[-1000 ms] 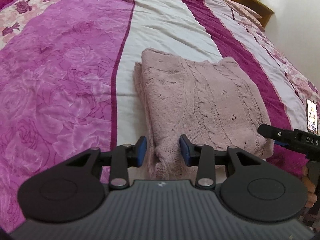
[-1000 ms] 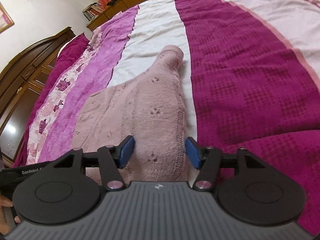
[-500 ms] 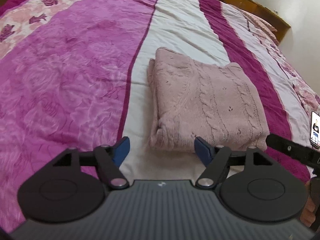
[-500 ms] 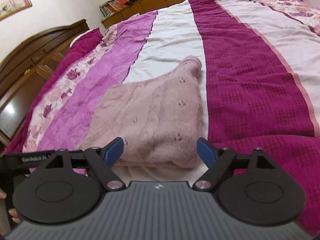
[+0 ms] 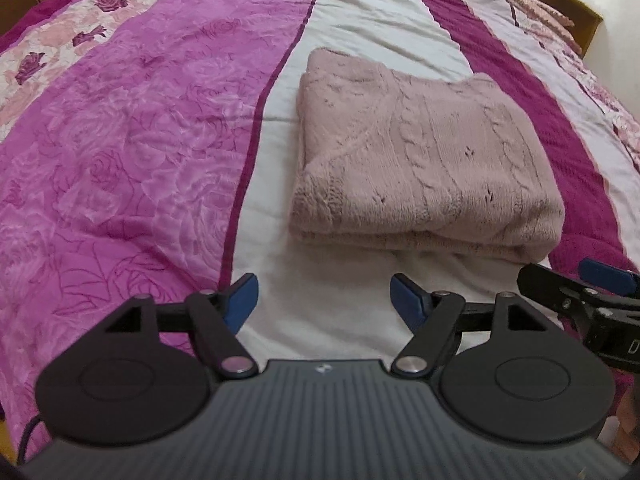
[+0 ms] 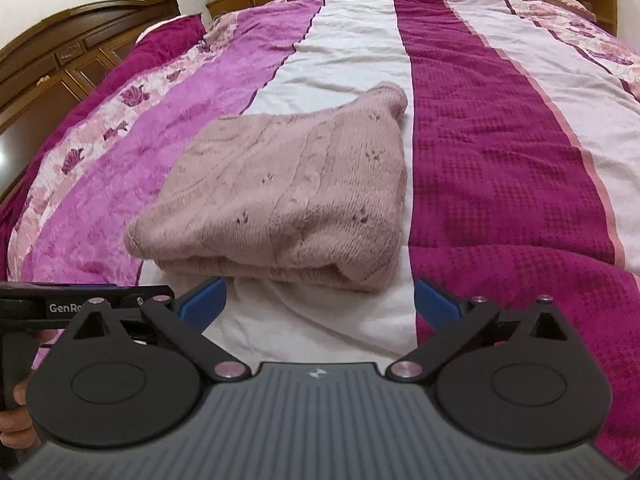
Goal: Fold small clothes
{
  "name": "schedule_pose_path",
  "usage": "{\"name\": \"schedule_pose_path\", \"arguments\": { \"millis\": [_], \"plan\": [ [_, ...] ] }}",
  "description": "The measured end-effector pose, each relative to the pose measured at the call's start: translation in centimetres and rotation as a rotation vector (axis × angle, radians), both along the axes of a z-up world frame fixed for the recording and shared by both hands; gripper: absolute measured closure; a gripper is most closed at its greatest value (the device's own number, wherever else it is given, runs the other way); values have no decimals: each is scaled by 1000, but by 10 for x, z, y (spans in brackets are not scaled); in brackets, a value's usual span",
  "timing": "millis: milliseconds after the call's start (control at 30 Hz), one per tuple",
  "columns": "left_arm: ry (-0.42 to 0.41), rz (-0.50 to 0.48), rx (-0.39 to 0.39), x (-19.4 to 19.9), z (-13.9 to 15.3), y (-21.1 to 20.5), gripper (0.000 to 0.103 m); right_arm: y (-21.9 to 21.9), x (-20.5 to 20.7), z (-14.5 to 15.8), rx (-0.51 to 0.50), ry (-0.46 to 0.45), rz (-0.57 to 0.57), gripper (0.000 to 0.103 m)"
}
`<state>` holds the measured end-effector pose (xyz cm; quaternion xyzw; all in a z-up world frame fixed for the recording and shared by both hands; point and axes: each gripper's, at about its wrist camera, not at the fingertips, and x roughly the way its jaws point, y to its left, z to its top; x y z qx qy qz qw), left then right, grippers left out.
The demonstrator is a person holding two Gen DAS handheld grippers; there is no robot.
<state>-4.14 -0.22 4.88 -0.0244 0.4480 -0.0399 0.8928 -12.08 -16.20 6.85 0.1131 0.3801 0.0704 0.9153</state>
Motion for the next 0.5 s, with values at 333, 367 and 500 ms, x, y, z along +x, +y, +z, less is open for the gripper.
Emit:
{"name": "schedule_pose_path", "arguments": {
  "millis": [333,367,500],
  "plan": [
    [50,19,58,2,-14,-7,29,-5,6,-16,17,66,-36,0],
    [52,18,64,2,-15,-8,29,-5,6,-17,18,71,-37,0],
    [54,5,79,1,-17,-12,29,-5,7,-20,19,86,-38,0]
  ]
}}
